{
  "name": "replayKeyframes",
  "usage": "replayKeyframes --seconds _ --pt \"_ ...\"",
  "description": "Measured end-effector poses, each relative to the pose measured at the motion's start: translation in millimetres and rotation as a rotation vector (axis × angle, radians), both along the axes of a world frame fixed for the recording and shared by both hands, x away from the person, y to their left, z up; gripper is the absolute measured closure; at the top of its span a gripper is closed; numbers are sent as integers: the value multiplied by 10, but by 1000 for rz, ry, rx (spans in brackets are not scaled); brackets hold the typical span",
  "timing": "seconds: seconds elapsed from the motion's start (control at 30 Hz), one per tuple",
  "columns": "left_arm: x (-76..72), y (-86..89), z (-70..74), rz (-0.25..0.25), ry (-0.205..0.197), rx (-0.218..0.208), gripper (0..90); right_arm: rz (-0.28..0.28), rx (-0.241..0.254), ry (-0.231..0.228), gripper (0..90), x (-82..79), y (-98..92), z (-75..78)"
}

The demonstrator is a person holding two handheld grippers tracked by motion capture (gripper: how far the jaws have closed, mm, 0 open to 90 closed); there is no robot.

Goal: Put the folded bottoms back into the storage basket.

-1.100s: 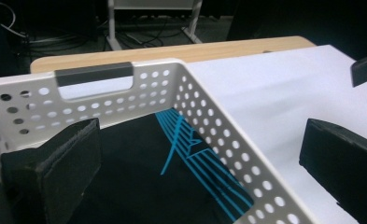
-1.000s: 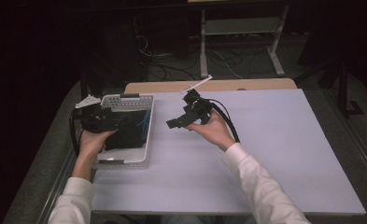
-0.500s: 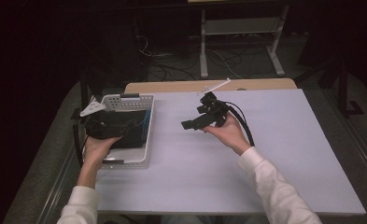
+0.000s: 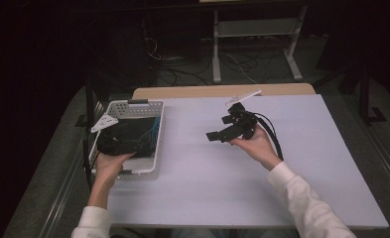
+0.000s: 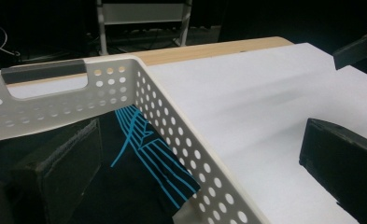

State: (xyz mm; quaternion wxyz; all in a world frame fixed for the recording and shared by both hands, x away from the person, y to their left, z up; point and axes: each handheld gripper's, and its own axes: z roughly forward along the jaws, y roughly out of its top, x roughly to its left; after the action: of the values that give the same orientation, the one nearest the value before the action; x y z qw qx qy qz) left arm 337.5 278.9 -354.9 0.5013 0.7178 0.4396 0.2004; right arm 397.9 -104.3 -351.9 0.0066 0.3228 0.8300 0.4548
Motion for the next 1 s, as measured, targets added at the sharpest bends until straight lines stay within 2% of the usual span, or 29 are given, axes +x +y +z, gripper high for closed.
replayKeyframes --seconds 0.57,0.8,1.0 --pt "-284 -105 -42 -30 -42 -13 0 -49 7 -24 0 -240 -382 -130" --pt "-369 -158 -72 -49 -42 -5 0 -61 20 -33 0 -309 -482 -162" --pt "-377 -182 -103 -54 -43 -1 0 -75 24 -32 0 -350 -555 -190"
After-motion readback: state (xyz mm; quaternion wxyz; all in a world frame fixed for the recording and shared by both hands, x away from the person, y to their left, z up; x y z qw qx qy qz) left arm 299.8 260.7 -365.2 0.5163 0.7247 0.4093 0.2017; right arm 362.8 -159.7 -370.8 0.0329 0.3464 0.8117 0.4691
